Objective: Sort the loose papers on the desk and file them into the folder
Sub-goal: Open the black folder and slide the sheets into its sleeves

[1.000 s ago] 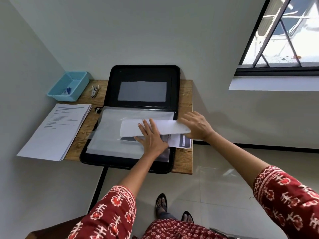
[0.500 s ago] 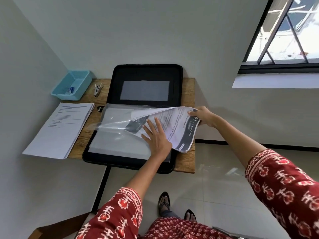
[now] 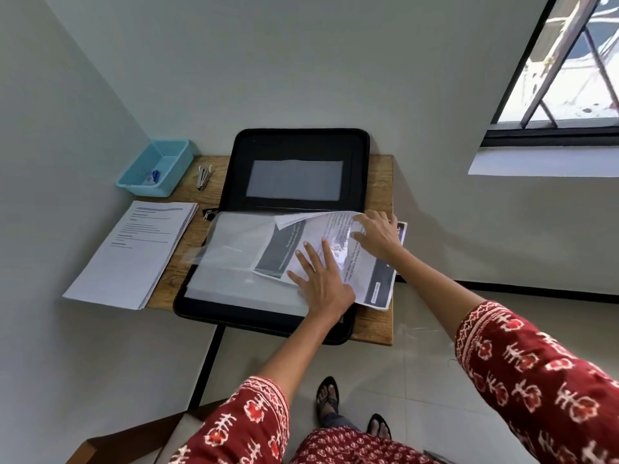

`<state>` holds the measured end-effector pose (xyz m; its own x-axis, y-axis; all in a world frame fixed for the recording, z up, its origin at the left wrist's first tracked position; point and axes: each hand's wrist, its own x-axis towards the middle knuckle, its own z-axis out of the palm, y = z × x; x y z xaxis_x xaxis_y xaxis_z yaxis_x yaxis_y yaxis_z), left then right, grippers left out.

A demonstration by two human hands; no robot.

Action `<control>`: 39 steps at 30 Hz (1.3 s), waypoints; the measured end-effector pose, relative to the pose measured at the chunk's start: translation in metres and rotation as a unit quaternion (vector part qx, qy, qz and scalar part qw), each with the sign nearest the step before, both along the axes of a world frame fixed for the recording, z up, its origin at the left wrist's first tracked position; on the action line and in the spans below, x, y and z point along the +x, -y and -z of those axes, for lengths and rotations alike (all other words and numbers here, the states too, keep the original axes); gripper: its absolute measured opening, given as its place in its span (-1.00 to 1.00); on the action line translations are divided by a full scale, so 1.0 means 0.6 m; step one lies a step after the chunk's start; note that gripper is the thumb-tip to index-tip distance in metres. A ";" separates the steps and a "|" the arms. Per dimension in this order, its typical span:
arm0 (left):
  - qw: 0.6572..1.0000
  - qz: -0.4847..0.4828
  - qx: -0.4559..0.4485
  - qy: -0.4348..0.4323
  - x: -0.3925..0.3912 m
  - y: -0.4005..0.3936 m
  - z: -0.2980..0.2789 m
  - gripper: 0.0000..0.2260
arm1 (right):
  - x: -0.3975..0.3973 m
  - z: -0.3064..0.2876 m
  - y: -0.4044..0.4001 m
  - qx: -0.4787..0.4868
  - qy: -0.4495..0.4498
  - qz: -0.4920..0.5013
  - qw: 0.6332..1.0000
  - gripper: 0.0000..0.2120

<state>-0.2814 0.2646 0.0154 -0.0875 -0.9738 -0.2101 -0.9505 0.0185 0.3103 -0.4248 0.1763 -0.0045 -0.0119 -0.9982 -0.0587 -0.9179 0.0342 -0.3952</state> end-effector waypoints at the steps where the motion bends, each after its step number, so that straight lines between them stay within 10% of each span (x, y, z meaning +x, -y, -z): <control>1: 1.000 0.005 -0.009 0.000 -0.002 0.001 -0.003 -0.13 | 0.003 0.002 0.000 -0.003 0.007 -0.008 1.000 -0.52; 13: 0.996 -0.023 0.081 0.028 -0.021 -0.011 0.009 -0.17 | 0.025 0.035 -0.051 0.029 -0.148 -0.199 0.968 -0.18; 17: 0.988 -0.036 0.141 0.046 -0.022 0.002 -0.001 -0.15 | 0.046 0.033 -0.028 0.002 -0.184 -0.262 0.947 -0.44; 22: 0.998 -0.032 0.057 0.025 0.033 0.068 -0.043 -0.45 | 0.058 0.021 -0.009 0.010 -0.204 -0.276 0.939 -0.32; 28: 0.977 -0.059 0.170 0.119 0.165 0.106 -0.014 0.11 | 0.059 0.031 0.008 -0.013 -0.128 -0.306 0.943 -0.12; 39: 0.938 -0.064 0.301 0.161 0.147 0.118 -0.009 0.04 | 0.104 0.038 0.059 0.011 -0.115 -0.322 0.940 -0.06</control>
